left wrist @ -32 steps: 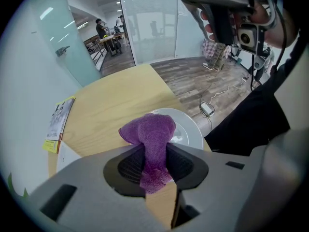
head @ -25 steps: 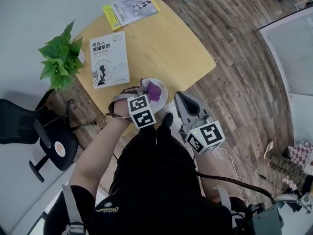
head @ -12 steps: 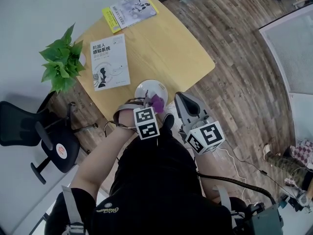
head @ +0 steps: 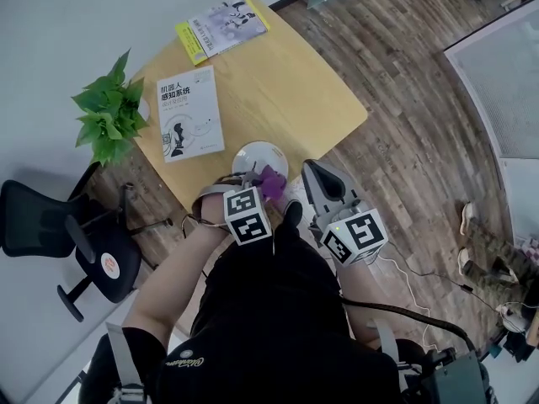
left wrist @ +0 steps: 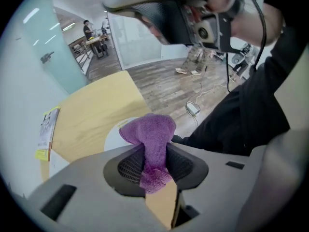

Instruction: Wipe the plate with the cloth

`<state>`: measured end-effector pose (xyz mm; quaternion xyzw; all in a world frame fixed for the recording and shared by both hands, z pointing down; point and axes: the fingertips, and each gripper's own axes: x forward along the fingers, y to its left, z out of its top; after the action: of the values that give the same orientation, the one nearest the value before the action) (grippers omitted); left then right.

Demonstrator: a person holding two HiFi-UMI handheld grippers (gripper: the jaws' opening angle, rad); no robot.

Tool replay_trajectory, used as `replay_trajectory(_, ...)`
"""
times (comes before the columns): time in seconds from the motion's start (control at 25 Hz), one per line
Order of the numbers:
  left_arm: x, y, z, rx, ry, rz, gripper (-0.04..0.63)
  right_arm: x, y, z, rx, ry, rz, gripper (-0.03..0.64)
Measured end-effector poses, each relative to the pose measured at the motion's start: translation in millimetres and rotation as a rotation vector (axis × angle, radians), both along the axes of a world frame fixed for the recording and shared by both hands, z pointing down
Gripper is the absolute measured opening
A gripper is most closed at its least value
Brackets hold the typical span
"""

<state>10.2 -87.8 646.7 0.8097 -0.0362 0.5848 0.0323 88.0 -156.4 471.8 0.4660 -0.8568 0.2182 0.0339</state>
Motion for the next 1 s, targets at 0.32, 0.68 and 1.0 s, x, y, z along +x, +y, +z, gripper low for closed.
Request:
replay_trajectory(0.32, -5.0, -91.4, 1.3, 0.072, 0.017, -0.185, 0.12, 15.2, 8.4, 5.0, -0.012, 0.007, 0.031, 0.0)
replay_trajectory(0.68, 13.5, -75.2, 25.0, 0.028, -0.009, -0.151, 0.12, 33.5, 16.0, 9.4, -0.027, 0.012, 0.066, 0.0)
replay_trajectory(1.0, 21.6, -56.2, 21.7, 0.016, -0.007, -0.106, 0.12, 29.5, 15.3, 8.6, -0.025, 0.004, 0.056, 0.0)
